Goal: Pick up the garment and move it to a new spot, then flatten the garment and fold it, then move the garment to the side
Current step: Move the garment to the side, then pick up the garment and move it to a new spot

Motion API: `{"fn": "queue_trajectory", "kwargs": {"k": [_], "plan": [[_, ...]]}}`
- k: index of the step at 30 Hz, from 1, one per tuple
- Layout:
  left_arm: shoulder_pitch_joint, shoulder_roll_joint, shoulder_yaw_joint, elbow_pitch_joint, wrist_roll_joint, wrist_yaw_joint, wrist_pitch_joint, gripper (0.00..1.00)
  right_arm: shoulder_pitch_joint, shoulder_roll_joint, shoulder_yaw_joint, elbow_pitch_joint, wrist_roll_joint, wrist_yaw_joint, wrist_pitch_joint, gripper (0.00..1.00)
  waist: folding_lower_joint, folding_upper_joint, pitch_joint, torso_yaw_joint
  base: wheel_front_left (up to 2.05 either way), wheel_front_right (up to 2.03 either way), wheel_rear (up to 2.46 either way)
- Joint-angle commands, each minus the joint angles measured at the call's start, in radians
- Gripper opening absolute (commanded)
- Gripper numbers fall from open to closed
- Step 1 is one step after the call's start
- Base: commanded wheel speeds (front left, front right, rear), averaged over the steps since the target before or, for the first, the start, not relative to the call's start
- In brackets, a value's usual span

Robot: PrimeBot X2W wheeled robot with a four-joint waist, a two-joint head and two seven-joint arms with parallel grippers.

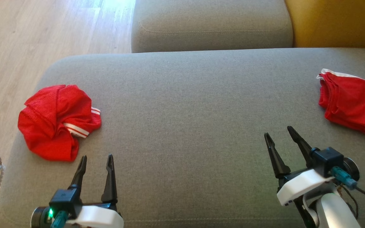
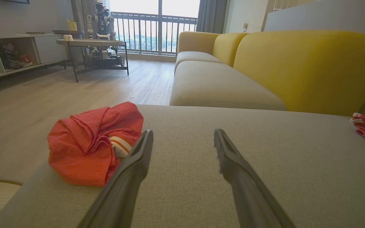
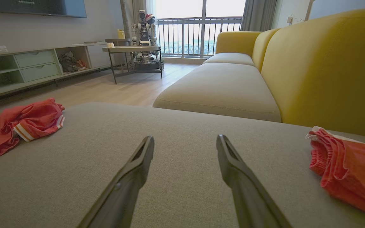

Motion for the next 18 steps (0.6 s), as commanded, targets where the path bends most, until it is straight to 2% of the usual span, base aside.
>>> {"fn": "queue_trajectory", "kwargs": {"k": [1, 11, 18], "plan": [[-0.025, 0.0, 0.038, -0.036, 0.005, 0.002, -0.005, 1.0, -0.032, 0.002, 0.02, -0.04, 0.006, 0.0, -0.012, 1.0, 0.0001, -0.0001, 0.001, -0.002, 0.0, 0.0, 0.0], [-0.025, 0.0, 0.04, -0.039, -0.003, 0.004, -0.005, 1.0, -0.034, 0.002, 0.005, -0.046, 0.007, 0.0, -0.012, 1.0, 0.0001, -0.0001, 0.006, 0.006, 0.0, 0.0, 0.0], [-0.031, 0.0, 0.044, -0.051, -0.002, -0.001, -0.005, 1.0, -0.023, 0.003, 0.015, -0.06, 0.031, 0.0, -0.012, 1.0, 0.0001, -0.0001, 0.007, 0.091, 0.0, 0.0, 0.0]]}}
